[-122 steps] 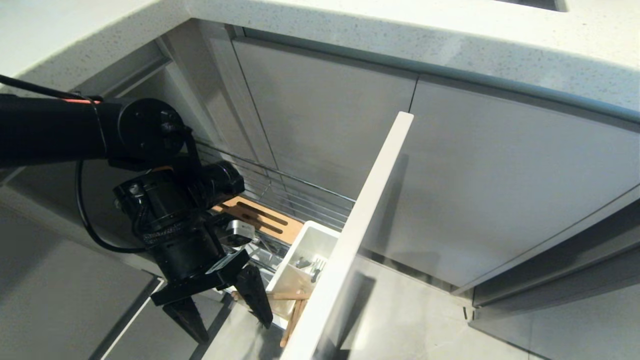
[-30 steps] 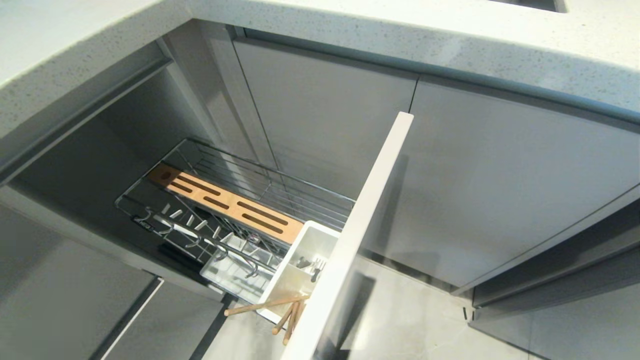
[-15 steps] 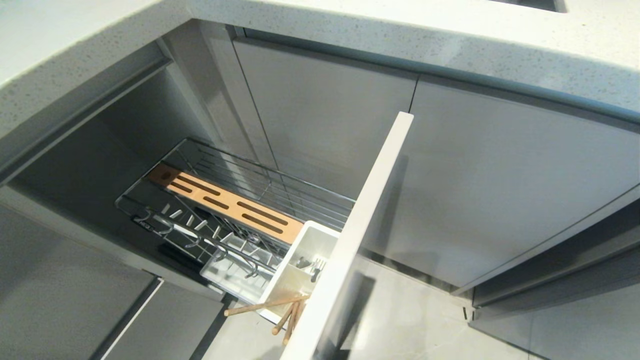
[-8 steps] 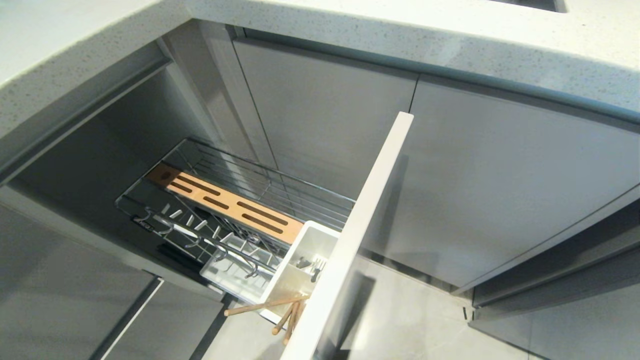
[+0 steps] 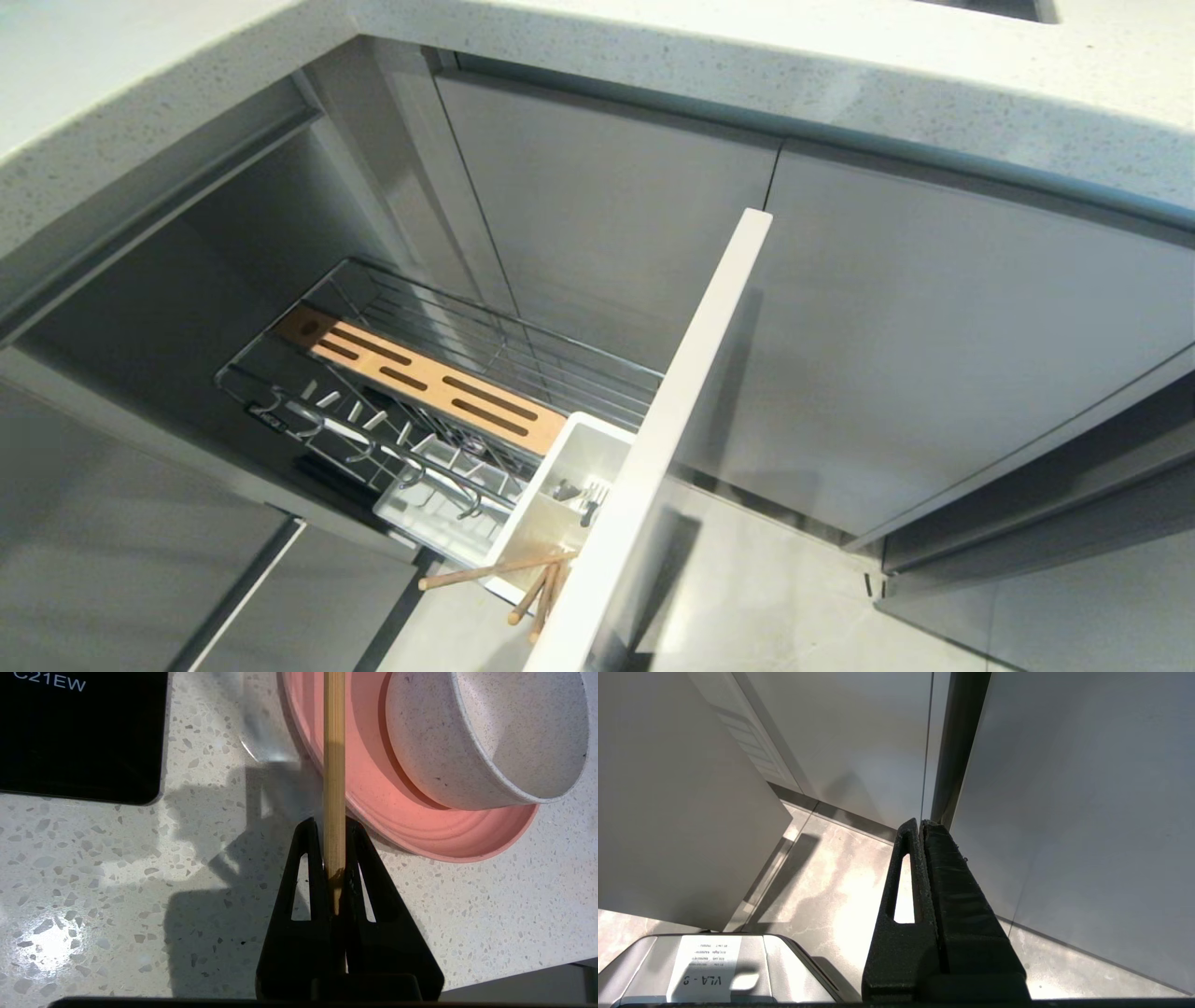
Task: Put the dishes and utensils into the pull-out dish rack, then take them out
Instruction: Take the chopsticks out of the cupboard
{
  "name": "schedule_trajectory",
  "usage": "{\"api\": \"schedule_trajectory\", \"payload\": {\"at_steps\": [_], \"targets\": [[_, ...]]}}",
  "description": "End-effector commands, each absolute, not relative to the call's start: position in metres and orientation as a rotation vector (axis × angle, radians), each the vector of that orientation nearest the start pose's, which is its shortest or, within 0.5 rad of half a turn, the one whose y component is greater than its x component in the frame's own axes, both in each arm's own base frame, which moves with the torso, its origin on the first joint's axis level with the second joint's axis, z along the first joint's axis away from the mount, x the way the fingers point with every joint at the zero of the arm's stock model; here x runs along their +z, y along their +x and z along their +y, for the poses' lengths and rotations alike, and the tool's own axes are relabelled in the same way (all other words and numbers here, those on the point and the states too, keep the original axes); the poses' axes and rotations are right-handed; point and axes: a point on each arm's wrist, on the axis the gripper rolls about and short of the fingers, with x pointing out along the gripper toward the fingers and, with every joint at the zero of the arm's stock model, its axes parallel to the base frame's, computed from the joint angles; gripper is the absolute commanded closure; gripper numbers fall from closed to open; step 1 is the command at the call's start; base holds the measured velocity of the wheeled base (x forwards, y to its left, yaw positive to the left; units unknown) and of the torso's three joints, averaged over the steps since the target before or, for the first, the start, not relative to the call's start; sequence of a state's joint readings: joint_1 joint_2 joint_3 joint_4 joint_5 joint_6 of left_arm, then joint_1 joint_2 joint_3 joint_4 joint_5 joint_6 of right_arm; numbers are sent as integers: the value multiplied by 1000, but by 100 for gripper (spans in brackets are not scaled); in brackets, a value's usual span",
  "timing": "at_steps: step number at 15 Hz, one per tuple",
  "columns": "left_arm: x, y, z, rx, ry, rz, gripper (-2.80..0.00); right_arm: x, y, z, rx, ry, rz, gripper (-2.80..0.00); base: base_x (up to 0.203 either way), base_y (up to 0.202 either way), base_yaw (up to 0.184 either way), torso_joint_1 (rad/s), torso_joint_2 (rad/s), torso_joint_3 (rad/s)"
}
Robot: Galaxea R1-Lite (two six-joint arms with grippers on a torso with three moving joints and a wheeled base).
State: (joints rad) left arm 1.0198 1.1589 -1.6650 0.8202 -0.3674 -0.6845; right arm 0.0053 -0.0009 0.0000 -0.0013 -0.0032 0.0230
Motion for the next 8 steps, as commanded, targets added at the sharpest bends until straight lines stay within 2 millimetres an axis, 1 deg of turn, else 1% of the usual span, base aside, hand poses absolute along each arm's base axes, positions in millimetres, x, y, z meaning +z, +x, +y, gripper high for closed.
{"api": "schedule_trajectory", "payload": {"at_steps": [1,5,7,8], "targets": [[396,54,72,714,-860,4,0,75,-23,0,3,23,0,0,0,0,0,0,0,0],[401,50,68,731,-839,-29,0,75,-23,0,3,23,0,0,0,0,0,0,0,0],[400,51,68,723,-877,-34,0,75,-23,0,3,23,0,0,0,0,0,0,0,0],[398,53,68,683,-905,-17,0,75,-23,0,3,23,0,0,0,0,0,0,0,0]]}}
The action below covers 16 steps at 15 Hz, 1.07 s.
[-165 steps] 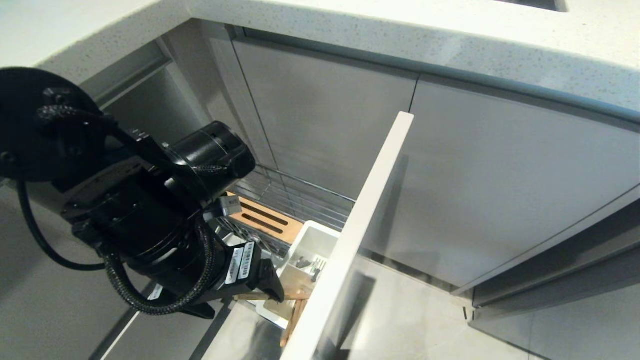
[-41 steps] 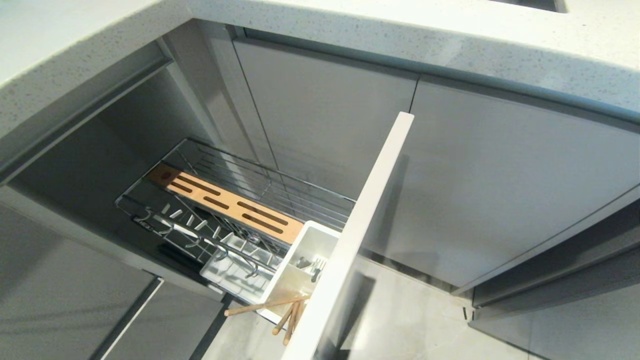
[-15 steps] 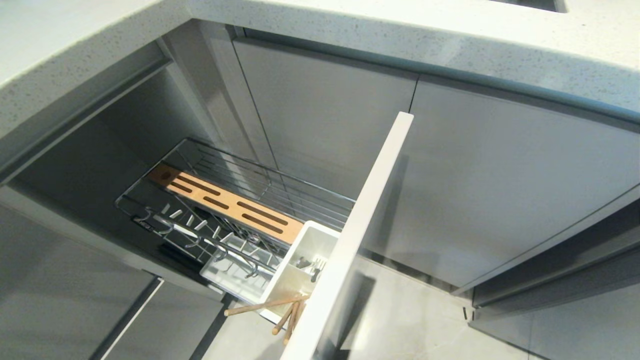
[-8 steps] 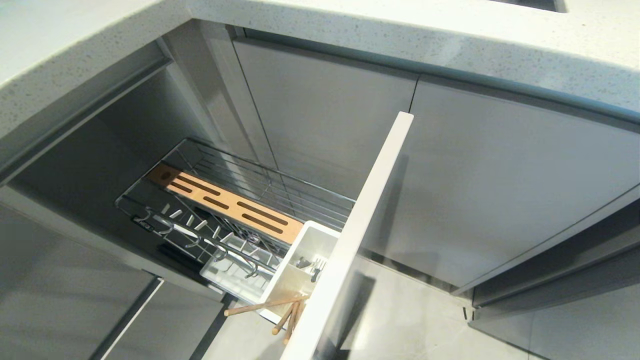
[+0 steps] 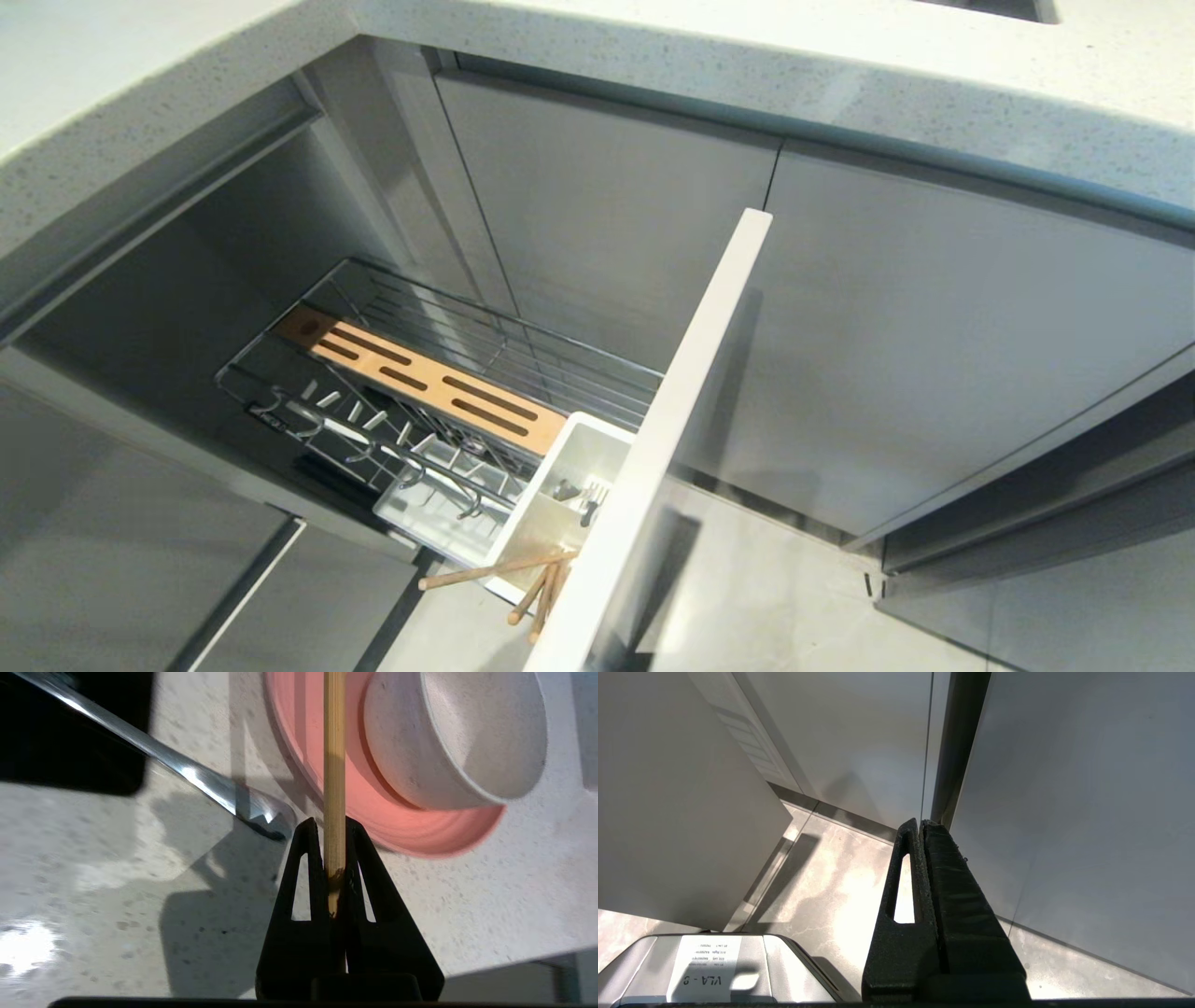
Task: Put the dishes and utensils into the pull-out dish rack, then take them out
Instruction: Take the chopsticks out of the cupboard
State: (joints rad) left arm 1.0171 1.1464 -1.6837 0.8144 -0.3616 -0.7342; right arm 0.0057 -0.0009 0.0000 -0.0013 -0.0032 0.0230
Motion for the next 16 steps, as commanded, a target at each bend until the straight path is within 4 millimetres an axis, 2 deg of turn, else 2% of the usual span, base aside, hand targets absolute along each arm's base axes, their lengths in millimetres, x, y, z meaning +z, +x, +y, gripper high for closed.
{"api": "schedule_trajectory", "payload": {"at_steps": [1,5,16], "targets": [[397,54,68,637,-922,2,0,75,-23,0,3,23,0,0,0,0,0,0,0,0],[392,58,67,570,-971,72,0,75,-23,0,3,23,0,0,0,0,0,0,0,0],[392,68,75,483,-997,112,0,75,-23,0,3,23,0,0,0,0,0,0,0,0]]}}
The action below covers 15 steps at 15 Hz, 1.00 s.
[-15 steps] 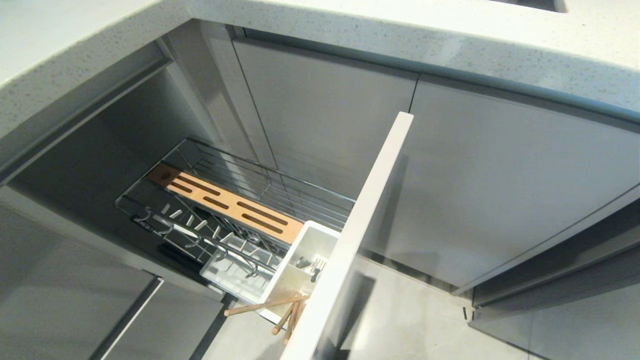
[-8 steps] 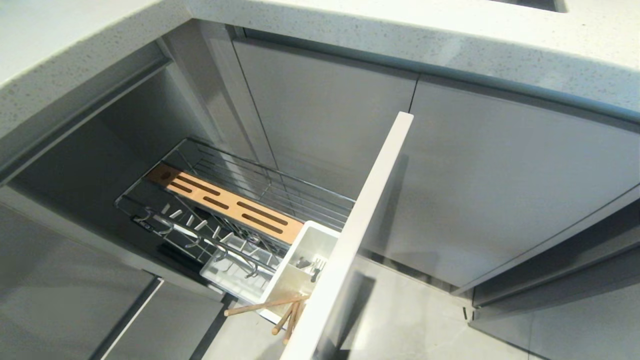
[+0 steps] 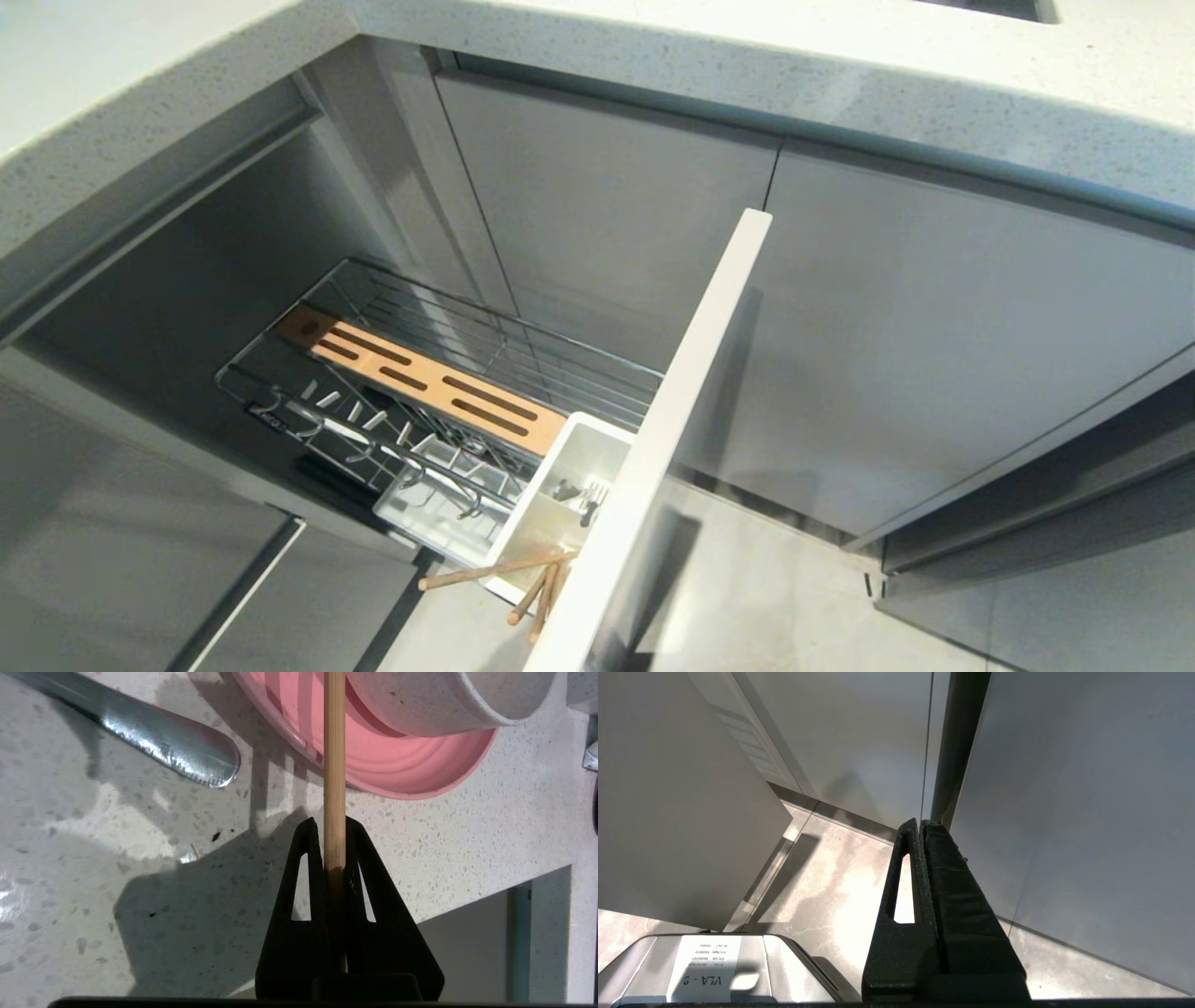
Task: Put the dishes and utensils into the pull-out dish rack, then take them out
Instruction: Take the chopsticks out of the cupboard
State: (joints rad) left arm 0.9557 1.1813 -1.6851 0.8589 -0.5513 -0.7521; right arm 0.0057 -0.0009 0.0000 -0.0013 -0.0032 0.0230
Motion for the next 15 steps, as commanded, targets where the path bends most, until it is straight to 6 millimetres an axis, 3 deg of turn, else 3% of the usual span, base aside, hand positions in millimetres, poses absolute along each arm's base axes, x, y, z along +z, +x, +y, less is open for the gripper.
{"api": "schedule_trajectory", "payload": {"at_steps": [1,15], "targets": [[392,69,76,481,-993,108,0,75,-23,0,3,23,-1,0,0,0,0,0,0,0],[393,79,89,465,-987,85,0,75,-23,0,3,23,0,0,0,0,0,0,0,0]]}}
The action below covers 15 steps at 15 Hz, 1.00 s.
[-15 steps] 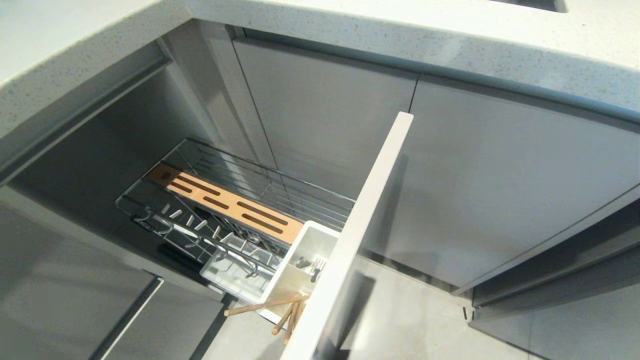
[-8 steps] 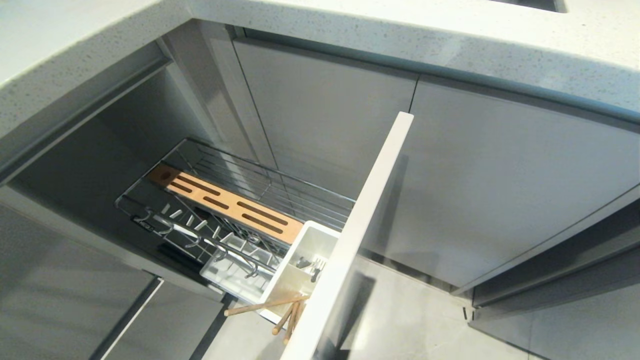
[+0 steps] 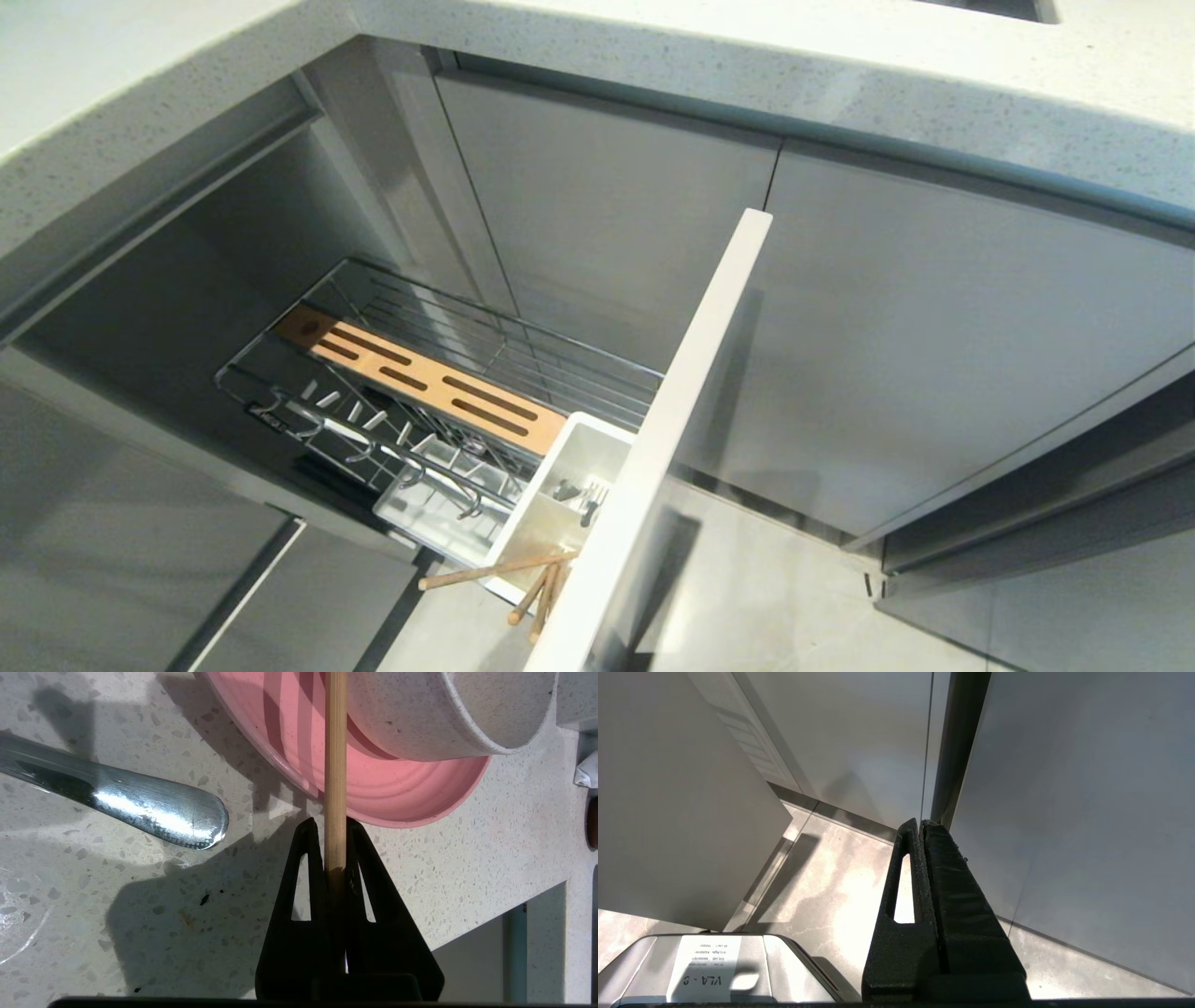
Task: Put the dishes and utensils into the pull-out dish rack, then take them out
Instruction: Take the chopsticks out of the cupboard
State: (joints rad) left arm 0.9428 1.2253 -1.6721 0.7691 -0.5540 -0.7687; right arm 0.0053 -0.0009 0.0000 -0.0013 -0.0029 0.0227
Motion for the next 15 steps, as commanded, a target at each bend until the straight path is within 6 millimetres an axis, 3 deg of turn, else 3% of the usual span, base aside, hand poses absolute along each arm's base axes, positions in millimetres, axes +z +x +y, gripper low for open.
{"api": "schedule_trajectory", "payload": {"at_steps": [1,7,8,15], "targets": [[393,79,89,465,-986,85,0,75,-23,0,3,23,0,0,0,0,0,0,0,0],[391,78,88,467,-990,91,0,75,-23,0,3,23,0,0,0,0,0,0,0,0],[391,78,87,466,-988,88,-280,75,-23,0,3,23,0,0,0,0,0,0,0,0],[392,76,85,472,-986,77,-280,75,-23,0,3,23,0,0,0,0,0,0,0,0]]}}
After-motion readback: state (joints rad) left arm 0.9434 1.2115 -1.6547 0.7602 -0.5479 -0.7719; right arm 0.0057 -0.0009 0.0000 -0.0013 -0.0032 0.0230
